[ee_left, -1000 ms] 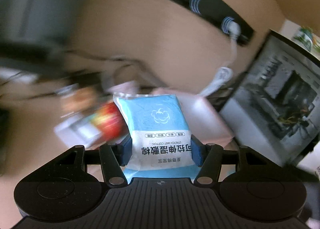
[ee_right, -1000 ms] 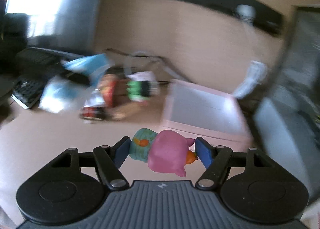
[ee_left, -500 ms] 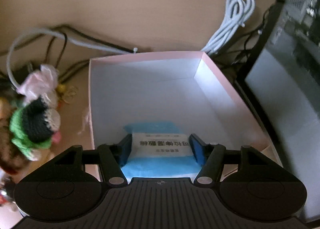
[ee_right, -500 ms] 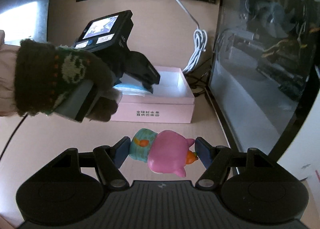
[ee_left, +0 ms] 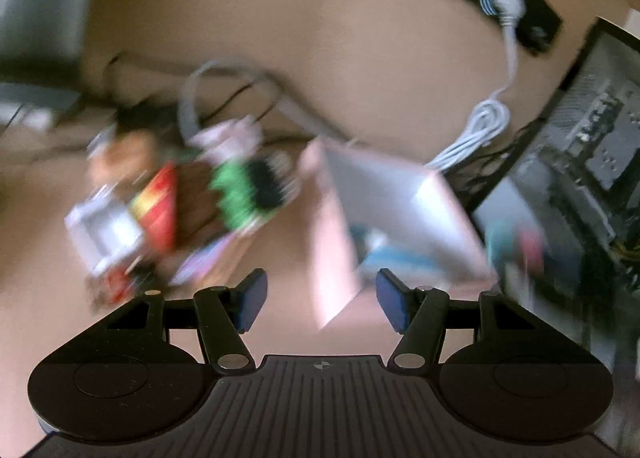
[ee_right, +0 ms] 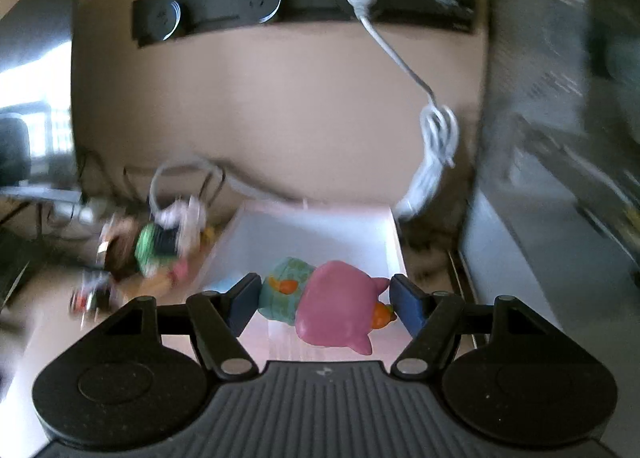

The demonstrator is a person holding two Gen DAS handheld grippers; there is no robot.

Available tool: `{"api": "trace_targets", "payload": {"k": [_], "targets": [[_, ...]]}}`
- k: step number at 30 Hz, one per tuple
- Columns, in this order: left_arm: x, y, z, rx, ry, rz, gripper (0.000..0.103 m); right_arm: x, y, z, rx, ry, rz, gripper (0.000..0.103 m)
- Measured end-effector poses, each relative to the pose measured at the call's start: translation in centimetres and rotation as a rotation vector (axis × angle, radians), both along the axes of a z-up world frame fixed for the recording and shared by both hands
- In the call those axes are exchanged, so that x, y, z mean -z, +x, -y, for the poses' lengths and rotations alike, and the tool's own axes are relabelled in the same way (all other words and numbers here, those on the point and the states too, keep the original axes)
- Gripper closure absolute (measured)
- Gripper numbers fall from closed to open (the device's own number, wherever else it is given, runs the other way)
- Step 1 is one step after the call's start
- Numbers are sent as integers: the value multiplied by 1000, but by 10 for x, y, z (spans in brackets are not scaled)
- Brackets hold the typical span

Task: Organize objects
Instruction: 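Carry the pouch and bird toy into the pink box and release both, then grasp the crocheted doll with the left gripper while the right grasps the Volcano candy pack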

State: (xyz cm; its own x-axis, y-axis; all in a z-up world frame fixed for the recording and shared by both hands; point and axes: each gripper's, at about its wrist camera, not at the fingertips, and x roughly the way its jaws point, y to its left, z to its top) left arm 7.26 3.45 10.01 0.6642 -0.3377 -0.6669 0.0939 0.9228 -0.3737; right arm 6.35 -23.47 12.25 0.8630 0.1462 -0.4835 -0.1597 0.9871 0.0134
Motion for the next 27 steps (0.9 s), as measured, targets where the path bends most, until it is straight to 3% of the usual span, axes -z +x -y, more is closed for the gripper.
{"api": "trace_targets", "payload": {"k": [2,5,8,12,15,19,23,27], "targets": [[11,-15,-18,-39,-10,-32,38,-7,43,-10,-3,36,6,30],[20,-33,-43,-88,-13,-61,38,-8,94,-23,-20,72,-57,21],[21,-43,-63,-102,33,-45,38,-6,106,-30,-13,93,-109,21],[12,-35,-64,-22,141,44,38,2,64,-31,-45,115,-135,21],[-3,-12,-53,120,271,158,38,9,14,-39,-55,48,-141,19],[-11,31,-30,322,432,235,38,22,-46,-47,-57,-37,-164,19],[5,77,-11,463,604,197,37,26,-89,-58,-63,-90,-186,16],[20,110,-4,468,684,172,34,29,-116,-64,-36,-104,-207,10]]}}
